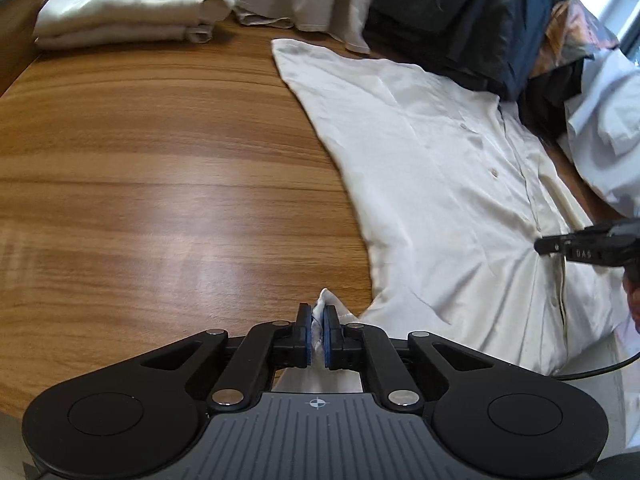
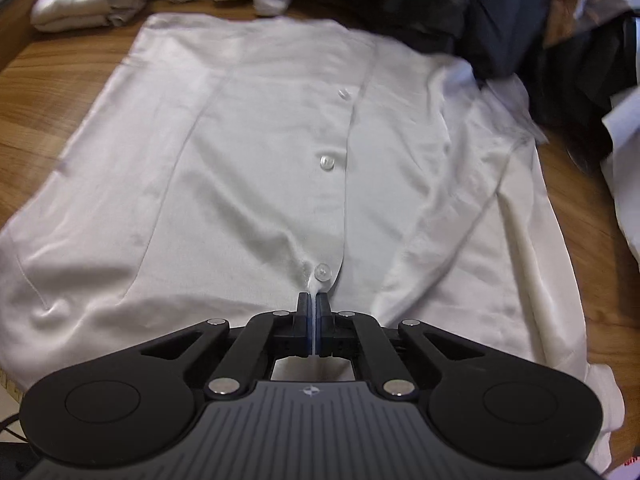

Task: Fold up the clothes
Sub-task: 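Pinch the hem with the left gripper while the right gripper pinches the placket hem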

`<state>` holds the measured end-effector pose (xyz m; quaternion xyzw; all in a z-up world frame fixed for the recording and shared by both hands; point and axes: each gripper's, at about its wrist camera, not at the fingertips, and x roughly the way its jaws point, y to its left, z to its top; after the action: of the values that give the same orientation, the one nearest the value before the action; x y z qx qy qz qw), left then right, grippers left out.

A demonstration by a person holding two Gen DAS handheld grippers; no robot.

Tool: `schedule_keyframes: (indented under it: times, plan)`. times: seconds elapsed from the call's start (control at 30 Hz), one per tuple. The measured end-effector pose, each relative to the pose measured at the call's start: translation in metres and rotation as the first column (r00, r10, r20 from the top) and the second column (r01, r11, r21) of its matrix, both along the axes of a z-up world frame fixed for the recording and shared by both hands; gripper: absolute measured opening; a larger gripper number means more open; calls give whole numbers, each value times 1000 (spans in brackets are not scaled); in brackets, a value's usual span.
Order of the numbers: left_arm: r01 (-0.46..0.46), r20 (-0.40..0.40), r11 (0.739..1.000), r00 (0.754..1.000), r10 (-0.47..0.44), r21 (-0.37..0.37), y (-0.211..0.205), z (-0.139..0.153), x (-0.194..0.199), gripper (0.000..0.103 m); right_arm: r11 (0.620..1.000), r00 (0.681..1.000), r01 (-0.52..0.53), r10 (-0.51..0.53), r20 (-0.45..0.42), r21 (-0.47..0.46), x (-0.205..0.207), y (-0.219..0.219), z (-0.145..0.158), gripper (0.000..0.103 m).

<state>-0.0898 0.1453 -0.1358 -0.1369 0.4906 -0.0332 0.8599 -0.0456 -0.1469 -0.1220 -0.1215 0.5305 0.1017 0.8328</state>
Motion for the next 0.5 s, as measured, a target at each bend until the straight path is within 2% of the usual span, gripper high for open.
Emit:
schedule_keyframes:
  times: [0.27,0.37,0.43,0.5]
  plan:
    - [-82,-1,992,997,82,-91,15,23,-18,7,999,1000,-13,13,6,-46,1,2,-6,2]
    - [-130,6,985,991,132,-114,22,30,-27,12,998,1000,-30,31,7,-61,2,6,-7,2]
    - [-185,44,975,980,192,-121,32,32,-35,13,997,999,-35,36,4,-66,3,6,-7,2]
    - [-249,31,952,966,258,-181,48,28,-40,19,997,999,-37,38,1,-66,5,6,-7,3]
